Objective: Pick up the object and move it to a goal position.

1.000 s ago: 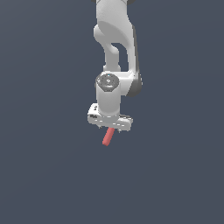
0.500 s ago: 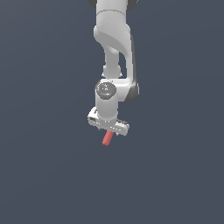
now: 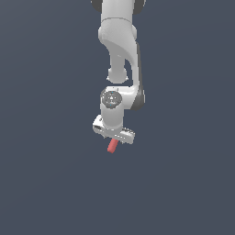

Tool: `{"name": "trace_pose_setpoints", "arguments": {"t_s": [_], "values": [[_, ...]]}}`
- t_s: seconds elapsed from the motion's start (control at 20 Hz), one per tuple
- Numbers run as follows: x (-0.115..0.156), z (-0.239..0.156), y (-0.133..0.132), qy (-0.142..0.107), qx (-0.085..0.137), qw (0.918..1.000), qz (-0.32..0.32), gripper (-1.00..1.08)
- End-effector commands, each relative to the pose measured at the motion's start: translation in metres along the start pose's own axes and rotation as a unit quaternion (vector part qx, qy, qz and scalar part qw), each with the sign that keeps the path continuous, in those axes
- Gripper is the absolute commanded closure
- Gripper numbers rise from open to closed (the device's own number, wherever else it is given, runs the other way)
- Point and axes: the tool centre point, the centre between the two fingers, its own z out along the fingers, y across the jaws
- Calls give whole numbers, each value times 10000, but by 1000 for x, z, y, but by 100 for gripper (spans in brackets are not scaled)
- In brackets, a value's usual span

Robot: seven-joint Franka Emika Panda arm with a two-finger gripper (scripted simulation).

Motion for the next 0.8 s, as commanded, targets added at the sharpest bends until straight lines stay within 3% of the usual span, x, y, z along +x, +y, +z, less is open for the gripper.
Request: {"name": "trace_pose_setpoints", "arguments": {"t_s": [0.0,0.4,0.45,0.75], "values": [[-1,13,1,-4,-2,10000,8,-92],[0,32,0,-3,-1,10000,15,-92],[0,32,0,-3,-1,10000,15,108],[0,32,0,-3,-1,10000,15,108]]}}
